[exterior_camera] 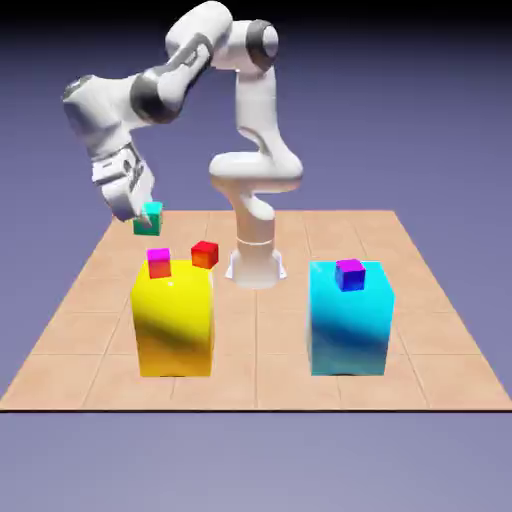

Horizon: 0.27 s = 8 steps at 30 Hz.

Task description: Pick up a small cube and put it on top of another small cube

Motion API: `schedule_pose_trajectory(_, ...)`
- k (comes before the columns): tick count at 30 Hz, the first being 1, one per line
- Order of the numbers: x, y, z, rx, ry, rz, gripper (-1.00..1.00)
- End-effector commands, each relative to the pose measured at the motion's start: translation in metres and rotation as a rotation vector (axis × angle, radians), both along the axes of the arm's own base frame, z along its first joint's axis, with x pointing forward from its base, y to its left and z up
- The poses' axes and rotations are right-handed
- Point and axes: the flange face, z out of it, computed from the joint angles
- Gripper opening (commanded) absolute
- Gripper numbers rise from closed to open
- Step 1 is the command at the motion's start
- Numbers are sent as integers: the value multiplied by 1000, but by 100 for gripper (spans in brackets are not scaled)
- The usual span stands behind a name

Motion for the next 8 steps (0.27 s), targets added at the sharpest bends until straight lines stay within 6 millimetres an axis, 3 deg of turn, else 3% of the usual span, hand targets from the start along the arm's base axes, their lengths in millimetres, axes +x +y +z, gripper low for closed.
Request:
schedule_pose_trajectory(1, 2, 5, -16, 1, -2, 0, -100)
schedule_pose_trajectory(4, 2, 21, -64, 1, -1, -1, -100)
schedule_pose_trajectory(5, 2, 21, -65, 1, -1, -1, -100)
schedule_pose_trajectory(6, 2, 21, -65, 1, -1, -1, 100)
schedule_pose_trajectory(7, 2, 21, -65, 1, -1, -1, 100)
schedule_pose_trajectory(8, 3, 16, -49, 2, -2, 0, 100)
